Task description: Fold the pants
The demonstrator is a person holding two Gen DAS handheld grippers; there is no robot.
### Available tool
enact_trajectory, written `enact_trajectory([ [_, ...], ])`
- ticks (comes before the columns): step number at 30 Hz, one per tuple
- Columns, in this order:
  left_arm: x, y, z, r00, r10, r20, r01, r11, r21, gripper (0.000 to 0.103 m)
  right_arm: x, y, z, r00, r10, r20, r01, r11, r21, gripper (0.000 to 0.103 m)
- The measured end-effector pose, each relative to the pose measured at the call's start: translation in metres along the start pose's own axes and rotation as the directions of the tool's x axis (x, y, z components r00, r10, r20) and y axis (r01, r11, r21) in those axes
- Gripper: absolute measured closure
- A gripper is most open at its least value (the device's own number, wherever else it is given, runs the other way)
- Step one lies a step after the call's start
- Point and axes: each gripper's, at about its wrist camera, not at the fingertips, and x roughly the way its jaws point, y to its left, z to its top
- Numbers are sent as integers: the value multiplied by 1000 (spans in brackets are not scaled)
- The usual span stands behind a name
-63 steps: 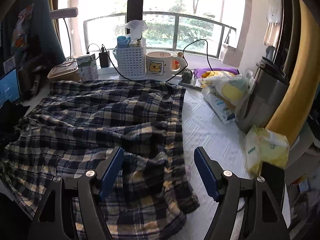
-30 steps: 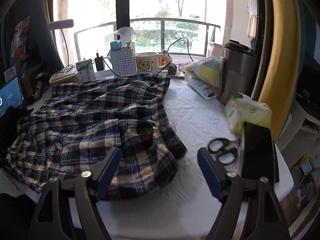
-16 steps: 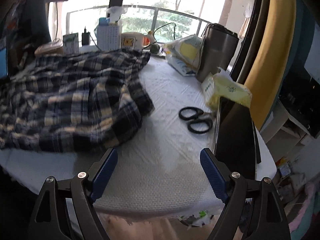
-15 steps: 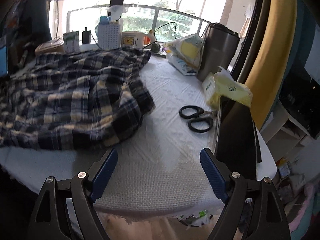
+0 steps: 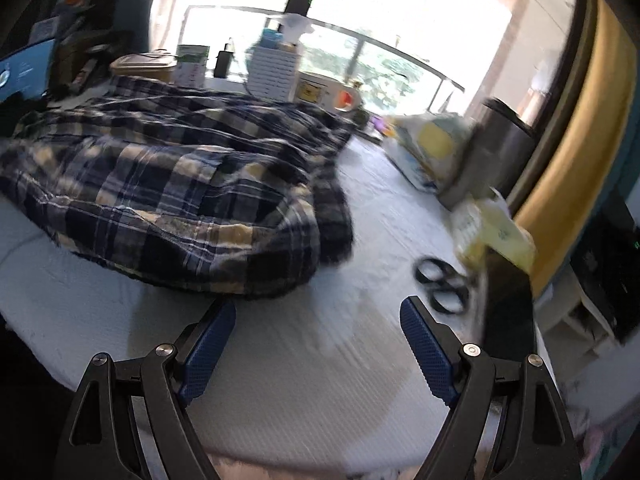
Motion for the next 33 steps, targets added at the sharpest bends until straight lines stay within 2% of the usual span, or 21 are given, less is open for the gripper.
enact_trajectory([
  [6, 6, -2, -8, 999, -37, -12, 37, 999, -12, 99, 14, 13, 15, 996, 83, 38, -83, 996, -20, 17],
  [8, 8, -3, -11, 999, -51, -14, 51, 999, -10, 99, 17, 15, 17, 993, 102, 51, -102, 995, -13, 34],
  [10, 6, -6, -12, 998, -66, -7, 66, 998, -2, 99, 15, 15, 19, 995, 74, 68, -74, 997, -1, 74],
  [11, 4, -8, -12, 997, -80, 4, 80, 997, 5, 99, 11, 12, 20, 993, 87, 80, -88, 996, 9, 81],
  [12, 0, -11, -11, 995, -95, 23, 95, 995, 17, 99, 8, 11, 20, 992, 89, 90, -91, 996, 14, 94],
  [16, -15, -19, -2, 990, -117, 78, 113, 992, 59, 99, -14, 5, 22, 990, 45, 133, -49, 998, 26, 96],
  [25, -43, -29, 22, 984, -82, 161, 68, 994, 87, 99, -59, -10, 32, 977, 18, 214, -34, 997, 74, 96],
  [33, -65, -24, 58, 957, -57, 285, 36, 996, 79, 99, -75, -26, 54, 959, 7, 284, -42, 992, 117, 96],
])
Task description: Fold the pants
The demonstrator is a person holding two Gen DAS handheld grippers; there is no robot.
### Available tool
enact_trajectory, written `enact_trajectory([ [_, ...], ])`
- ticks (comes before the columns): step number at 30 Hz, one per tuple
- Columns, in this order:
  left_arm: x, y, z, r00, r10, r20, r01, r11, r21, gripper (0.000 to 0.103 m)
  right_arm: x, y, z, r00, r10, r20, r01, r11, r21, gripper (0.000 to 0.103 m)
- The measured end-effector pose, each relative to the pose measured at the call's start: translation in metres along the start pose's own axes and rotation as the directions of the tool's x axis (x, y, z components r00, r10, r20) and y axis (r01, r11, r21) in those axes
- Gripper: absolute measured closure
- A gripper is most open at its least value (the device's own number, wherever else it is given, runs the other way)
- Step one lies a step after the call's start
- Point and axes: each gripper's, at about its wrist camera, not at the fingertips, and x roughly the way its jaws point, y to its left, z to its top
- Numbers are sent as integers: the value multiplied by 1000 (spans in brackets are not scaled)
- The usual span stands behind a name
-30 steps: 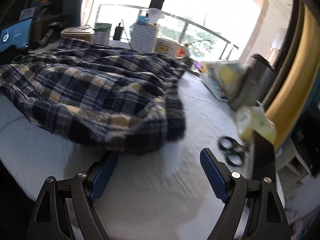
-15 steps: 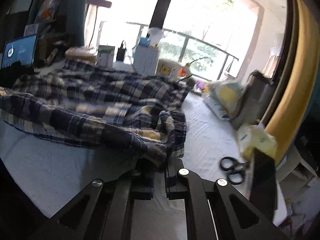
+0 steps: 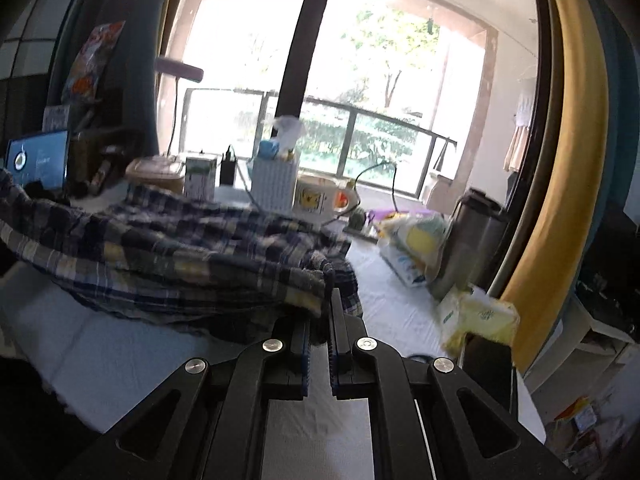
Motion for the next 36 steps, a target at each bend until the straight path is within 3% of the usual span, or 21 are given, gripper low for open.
enact_trajectory([
  [13, 40, 37, 51, 998, 52, 40, -51, 999, -18, 99, 39, -16, 55, 997, -26, 71, 23, 999, 32, 97],
  [36, 156, 126, 92, 990, 120, -75, -125, 990, -66, 99, 174, -25, 102, 999, -10, -30, 12, 997, 72, 97],
])
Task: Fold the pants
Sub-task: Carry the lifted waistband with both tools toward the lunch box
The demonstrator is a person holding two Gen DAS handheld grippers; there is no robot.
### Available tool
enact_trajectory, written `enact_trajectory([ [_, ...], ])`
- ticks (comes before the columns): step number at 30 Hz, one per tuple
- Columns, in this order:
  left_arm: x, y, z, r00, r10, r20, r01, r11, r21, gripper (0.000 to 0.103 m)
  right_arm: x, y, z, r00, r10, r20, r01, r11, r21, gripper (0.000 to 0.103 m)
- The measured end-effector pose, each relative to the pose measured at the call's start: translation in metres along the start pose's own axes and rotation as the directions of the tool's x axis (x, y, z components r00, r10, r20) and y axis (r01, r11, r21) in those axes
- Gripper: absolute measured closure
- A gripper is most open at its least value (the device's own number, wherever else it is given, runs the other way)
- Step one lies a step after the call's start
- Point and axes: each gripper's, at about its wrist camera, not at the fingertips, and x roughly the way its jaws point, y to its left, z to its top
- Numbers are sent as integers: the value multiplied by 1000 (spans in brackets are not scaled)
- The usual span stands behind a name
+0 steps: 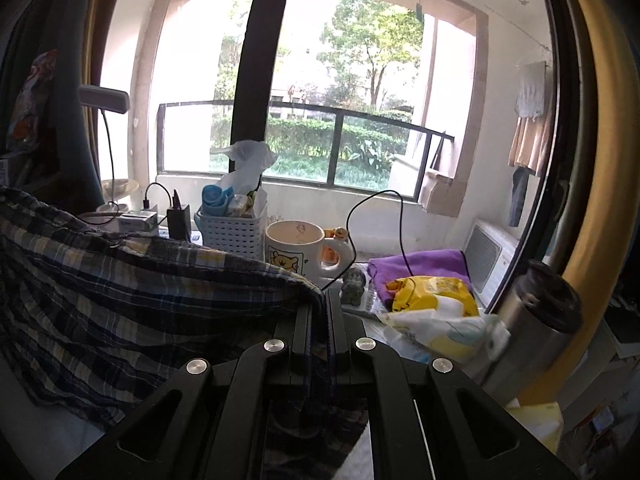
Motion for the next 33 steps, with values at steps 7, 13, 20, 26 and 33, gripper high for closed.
enact_trajectory([
  [7, 39, 24, 4, 999, 13, -48, -15, 999, -33, 99, 46, 4, 7, 998, 26, -51, -26, 1000, 8, 97],
  [13, 74, 44, 0, 995, 19, -101, -25, 998, -57, 99, 83, 7, 10, 994, 42, -97, -41, 999, 10, 97],
  [20, 112, 59, -11, 983, 65, -172, -74, 996, -52, 97, 130, 14, 7, 983, 56, -174, -53, 998, 22, 97],
  [26, 128, 71, -17, 970, 149, -192, -164, 984, -65, 74, 156, 15, 0, 969, 47, -243, -39, 999, 35, 97],
  [33, 109, 85, -19, 967, 192, -168, -210, 973, -100, 53, 170, 15, -9, 951, 46, -305, -38, 999, 35, 97],
])
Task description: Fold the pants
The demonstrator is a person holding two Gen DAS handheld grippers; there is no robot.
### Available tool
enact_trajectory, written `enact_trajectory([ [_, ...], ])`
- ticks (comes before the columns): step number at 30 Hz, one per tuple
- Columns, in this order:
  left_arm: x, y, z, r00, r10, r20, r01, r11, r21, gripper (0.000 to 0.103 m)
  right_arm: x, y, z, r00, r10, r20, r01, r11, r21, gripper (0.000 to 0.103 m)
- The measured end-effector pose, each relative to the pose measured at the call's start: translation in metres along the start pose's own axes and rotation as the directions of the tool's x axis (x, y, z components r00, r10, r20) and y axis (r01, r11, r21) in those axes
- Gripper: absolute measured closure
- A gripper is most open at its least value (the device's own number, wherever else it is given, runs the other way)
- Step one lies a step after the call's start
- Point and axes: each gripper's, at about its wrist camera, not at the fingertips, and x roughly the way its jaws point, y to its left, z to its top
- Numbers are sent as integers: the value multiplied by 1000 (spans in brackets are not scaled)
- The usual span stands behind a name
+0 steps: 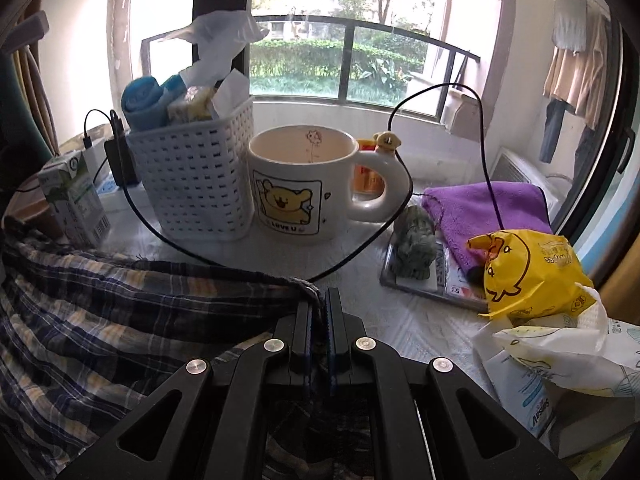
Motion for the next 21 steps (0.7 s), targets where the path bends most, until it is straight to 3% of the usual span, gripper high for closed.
enact_trajectory([
  [5, -14, 1, -21, 999, -3, -45, 2, 1000, -6, 51, -8, 4, 0, 1000, -21, 12, 21, 1000, -7, 91],
  [6, -16, 1, -28, 998, -17, -64, 16, 1000, -17, 50, -10, 4, 1, 1000, -21, 15, 21, 1000, -6, 80],
  [9, -21, -2, -49, 991, -64, -120, 60, 998, -35, 46, -22, 5, -2, 999, -13, 42, 13, 1000, 4, 14],
  [14, -24, -14, -75, 976, -103, -193, 98, 994, -39, 46, -43, 7, -7, 998, -14, 63, 14, 1000, 3, 12],
  [21, -11, -19, -103, 960, -9, -280, 4, 1000, -18, 46, -72, 4, -24, 997, -19, 73, 17, 999, 40, 12],
])
